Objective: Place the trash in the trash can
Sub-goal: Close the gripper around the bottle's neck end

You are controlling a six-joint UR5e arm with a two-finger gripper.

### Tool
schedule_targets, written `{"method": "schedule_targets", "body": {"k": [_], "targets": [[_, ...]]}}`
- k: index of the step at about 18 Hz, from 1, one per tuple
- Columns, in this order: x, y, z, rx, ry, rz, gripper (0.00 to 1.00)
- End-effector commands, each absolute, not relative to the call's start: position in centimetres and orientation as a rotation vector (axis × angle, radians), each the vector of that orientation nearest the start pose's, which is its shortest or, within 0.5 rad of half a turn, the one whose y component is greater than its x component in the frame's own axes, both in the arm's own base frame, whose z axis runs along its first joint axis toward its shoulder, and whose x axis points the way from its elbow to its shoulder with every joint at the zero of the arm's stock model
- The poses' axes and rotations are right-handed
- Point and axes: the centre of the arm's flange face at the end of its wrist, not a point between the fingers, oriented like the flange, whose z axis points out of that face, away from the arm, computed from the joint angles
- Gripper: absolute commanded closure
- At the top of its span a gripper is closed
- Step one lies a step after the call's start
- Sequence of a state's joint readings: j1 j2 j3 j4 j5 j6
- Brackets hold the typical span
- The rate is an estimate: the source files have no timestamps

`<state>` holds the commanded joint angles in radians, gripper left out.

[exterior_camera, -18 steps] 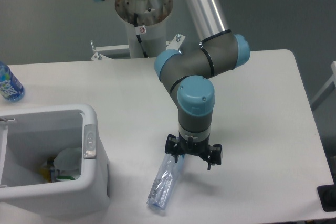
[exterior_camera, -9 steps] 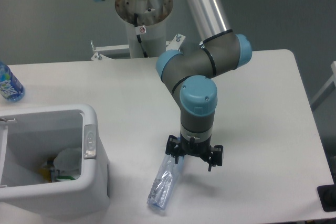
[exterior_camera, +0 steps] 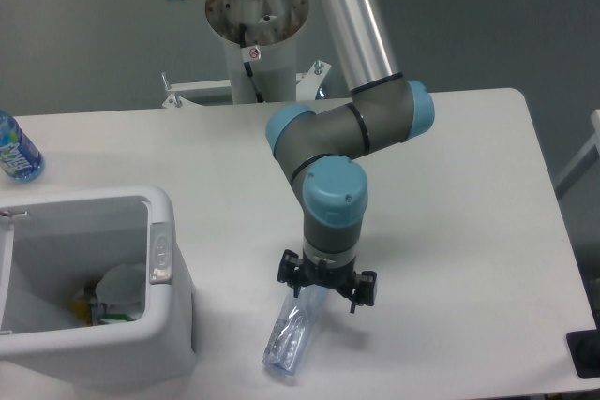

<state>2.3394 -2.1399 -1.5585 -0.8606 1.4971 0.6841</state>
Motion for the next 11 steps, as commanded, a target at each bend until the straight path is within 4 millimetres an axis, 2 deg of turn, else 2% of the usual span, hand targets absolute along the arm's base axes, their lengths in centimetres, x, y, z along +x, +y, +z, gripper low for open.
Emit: {"method": "schedule_targets", "body": {"k": [7, 9, 11], "targets": [[-35.5, 59.2, 20.8, -3.003, -0.077, 0.037, 0.00], [-35.4, 59.5, 19.7, -3.012, -0.070, 0.028, 0.00], [-35.6, 59.5, 19.5, -3.015, -0.071, 0.025, 0.00]]}}
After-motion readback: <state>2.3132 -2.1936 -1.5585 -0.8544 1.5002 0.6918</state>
